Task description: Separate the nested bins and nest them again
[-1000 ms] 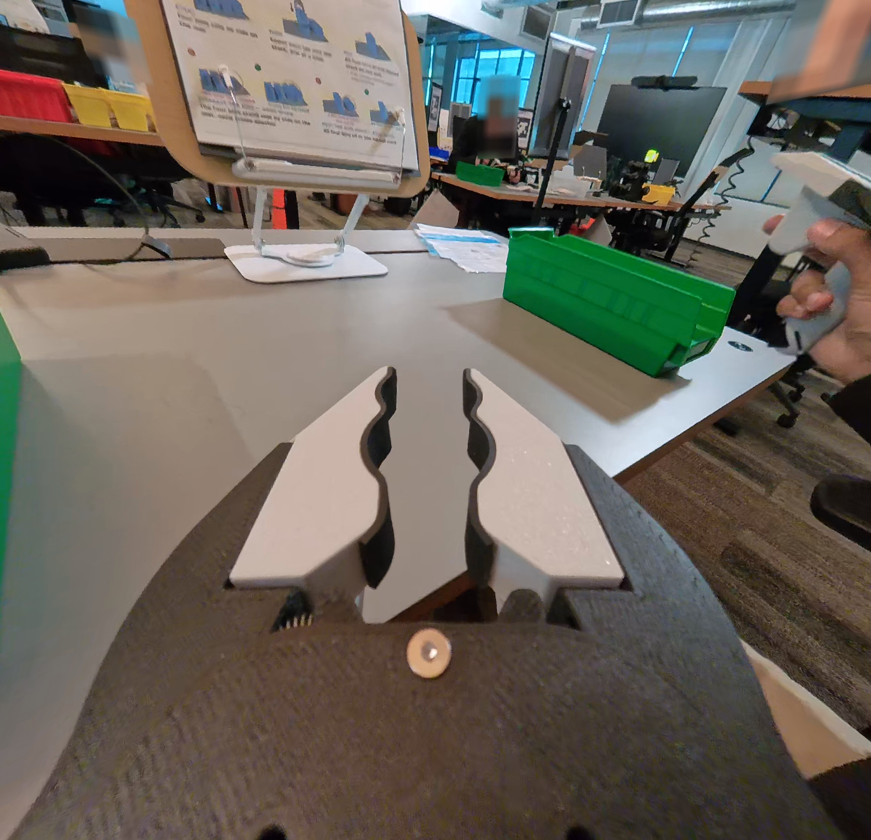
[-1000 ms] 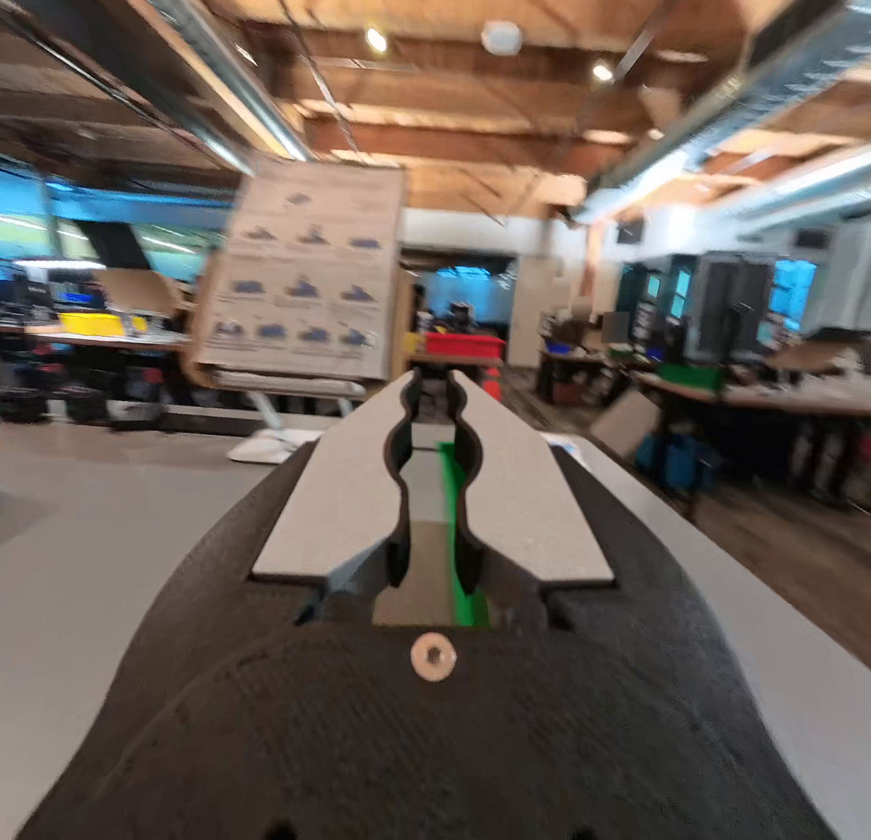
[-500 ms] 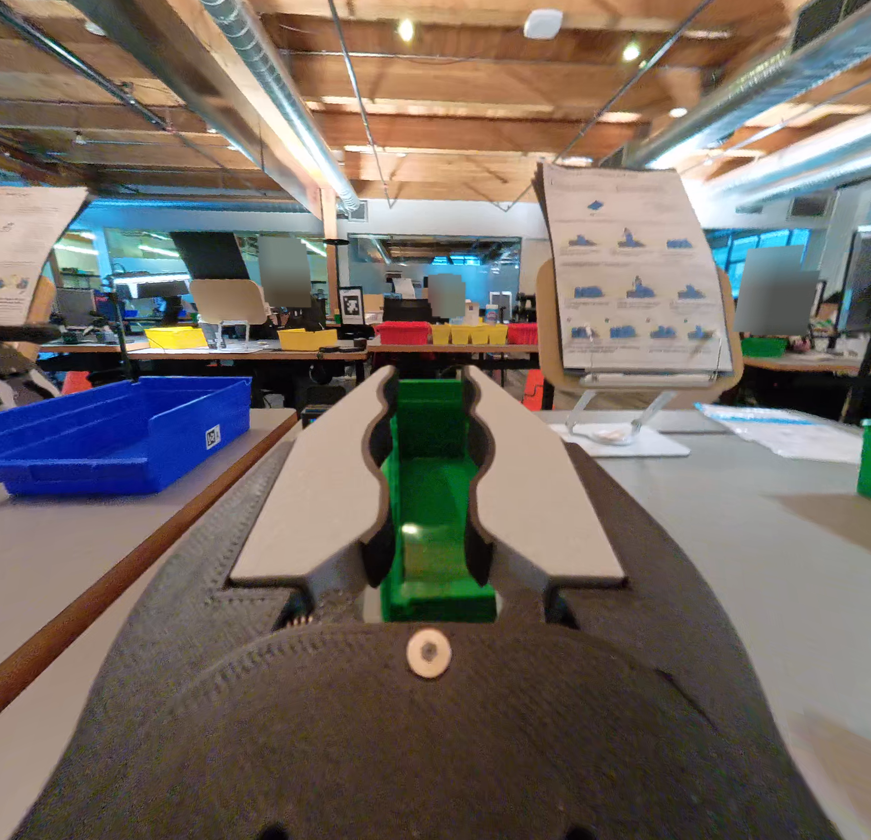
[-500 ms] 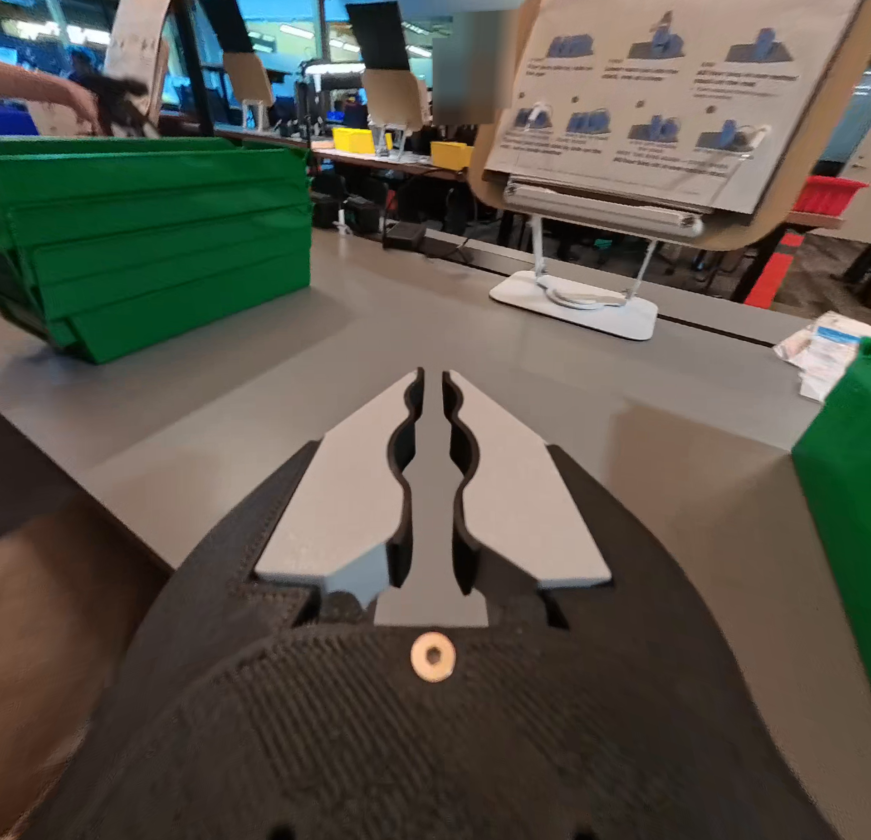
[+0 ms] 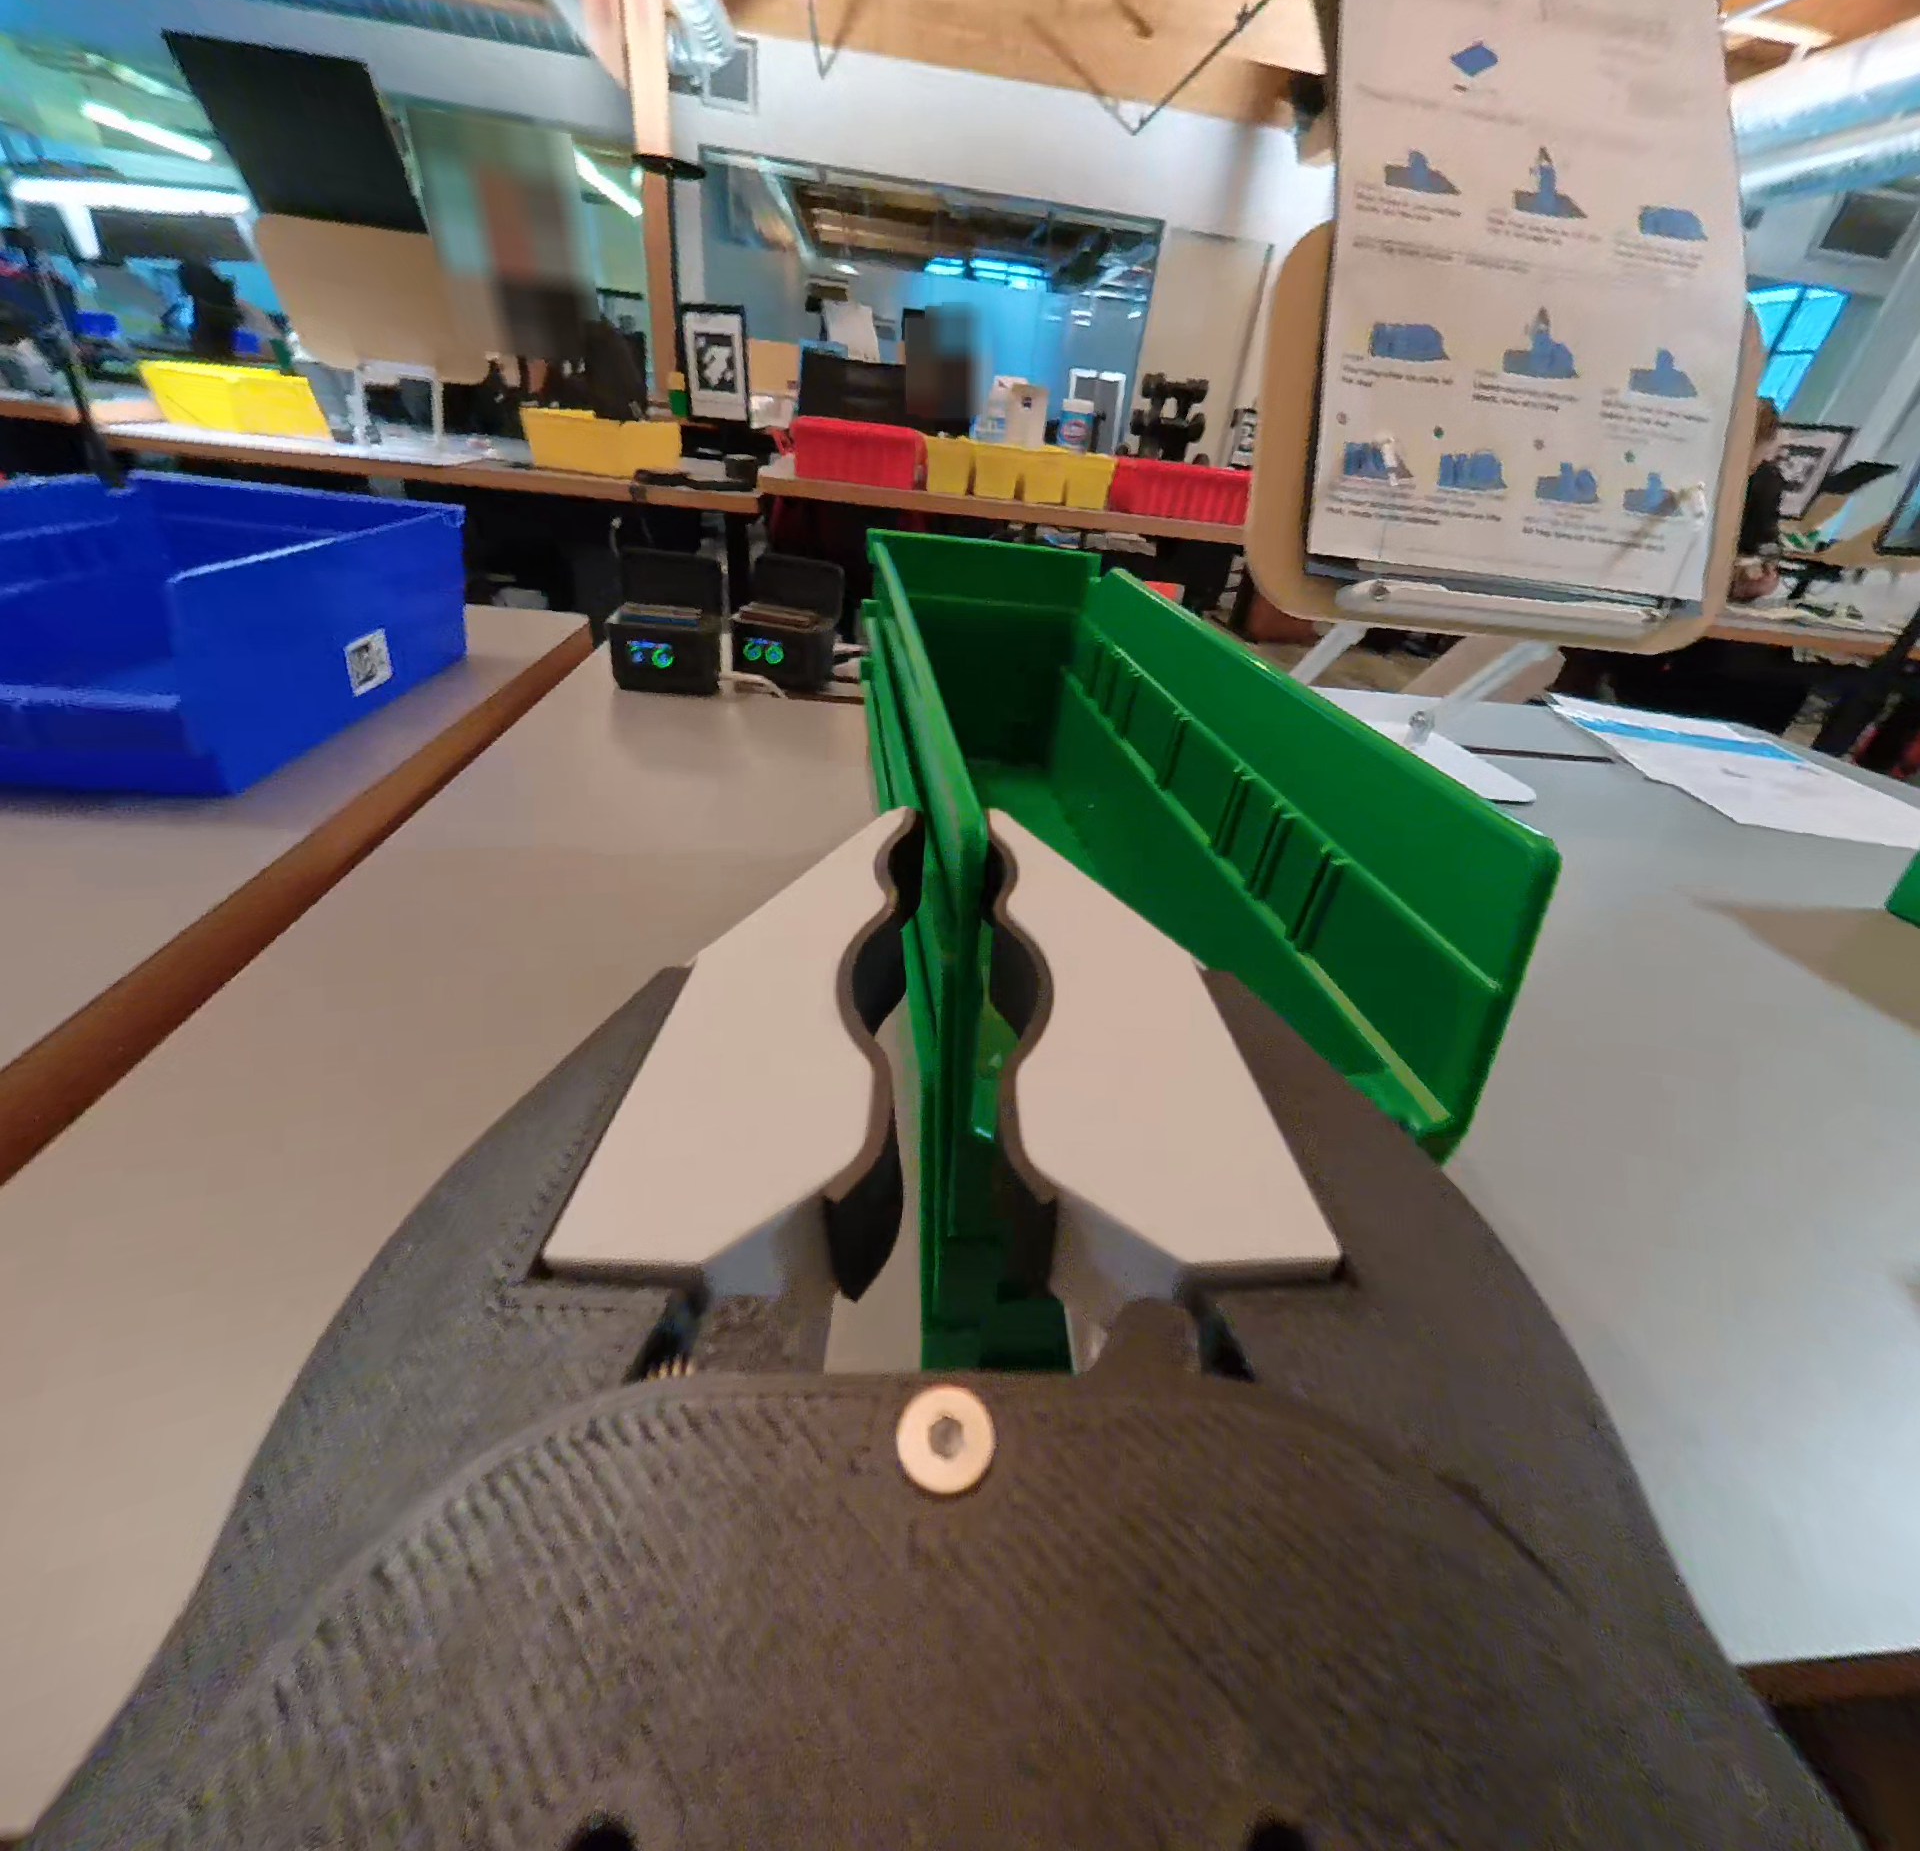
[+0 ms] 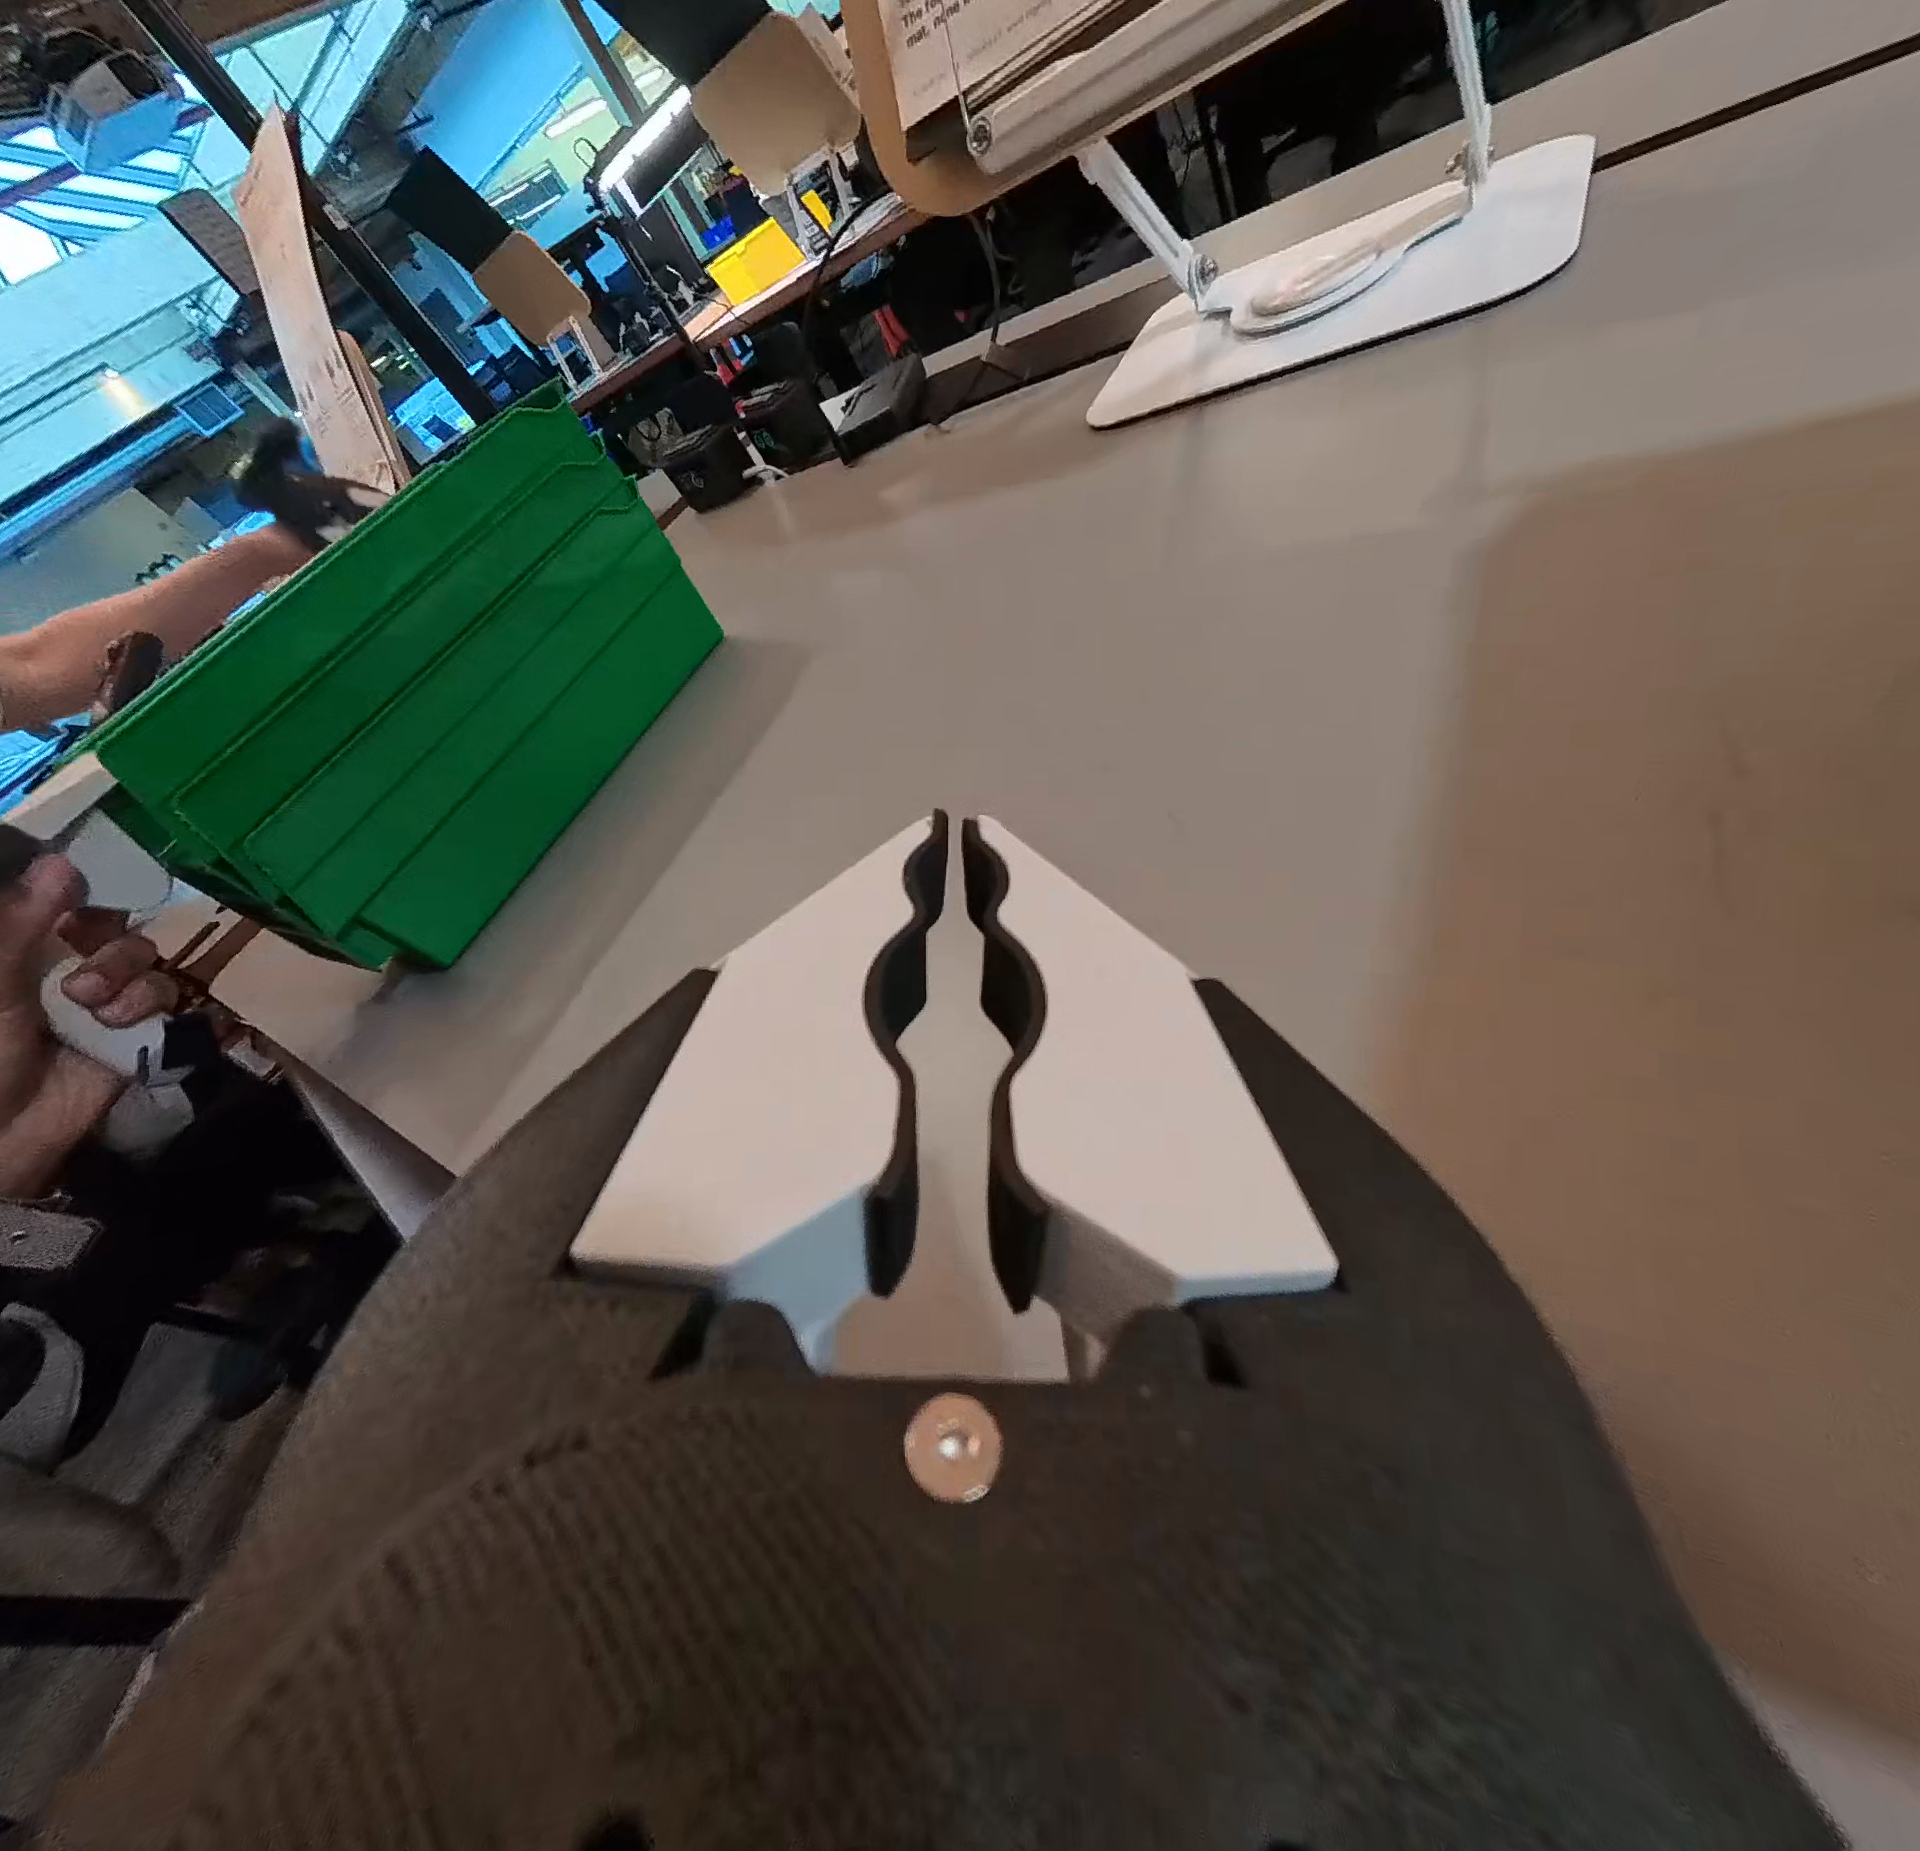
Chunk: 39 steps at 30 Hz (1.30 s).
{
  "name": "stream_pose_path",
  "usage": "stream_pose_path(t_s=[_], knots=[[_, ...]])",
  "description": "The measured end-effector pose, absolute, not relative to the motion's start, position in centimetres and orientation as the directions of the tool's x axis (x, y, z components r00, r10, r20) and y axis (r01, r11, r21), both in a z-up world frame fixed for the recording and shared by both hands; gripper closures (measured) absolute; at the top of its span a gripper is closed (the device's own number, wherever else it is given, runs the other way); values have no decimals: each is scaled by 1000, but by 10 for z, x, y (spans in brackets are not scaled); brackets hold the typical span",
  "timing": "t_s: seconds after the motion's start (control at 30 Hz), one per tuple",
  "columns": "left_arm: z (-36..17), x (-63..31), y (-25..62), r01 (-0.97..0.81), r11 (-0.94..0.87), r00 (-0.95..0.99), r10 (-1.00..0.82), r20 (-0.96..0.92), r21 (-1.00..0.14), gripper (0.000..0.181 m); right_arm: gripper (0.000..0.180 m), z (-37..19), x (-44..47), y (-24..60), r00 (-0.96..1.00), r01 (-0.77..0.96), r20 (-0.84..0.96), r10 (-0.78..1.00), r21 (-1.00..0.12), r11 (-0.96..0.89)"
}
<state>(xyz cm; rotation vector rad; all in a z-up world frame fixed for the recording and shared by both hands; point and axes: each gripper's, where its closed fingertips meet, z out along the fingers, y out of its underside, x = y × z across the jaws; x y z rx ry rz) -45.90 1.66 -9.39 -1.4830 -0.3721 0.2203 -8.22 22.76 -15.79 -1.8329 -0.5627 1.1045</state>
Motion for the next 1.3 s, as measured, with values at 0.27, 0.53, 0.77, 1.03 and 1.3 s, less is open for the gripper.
stream_pose_path(t_s=[0.27,0.53,0.77,1.03,1.3], knots=[[-86,-470,16,78,122,914,387,120,-989,181,179,-160,-86,223,493,-37,-440,751,-873,-487],[-75,-466,10,103,186,907,385,169,-977,181,179,-160,-88,222,491,-30,-437,754,-873,-487],[-65,-475,1,160,259,891,377,253,-953,181,179,-160,-88,222,485,-39,-452,749,-866,-498],[-17,-466,-23,119,429,913,308,269,-895,181,179,-158,-88,221,492,-25,-420,763,-882,-470],[28,-393,-7,107,468,957,189,218,-877,181,143,-104,-121,161,453,60,65,889,-997,42]])
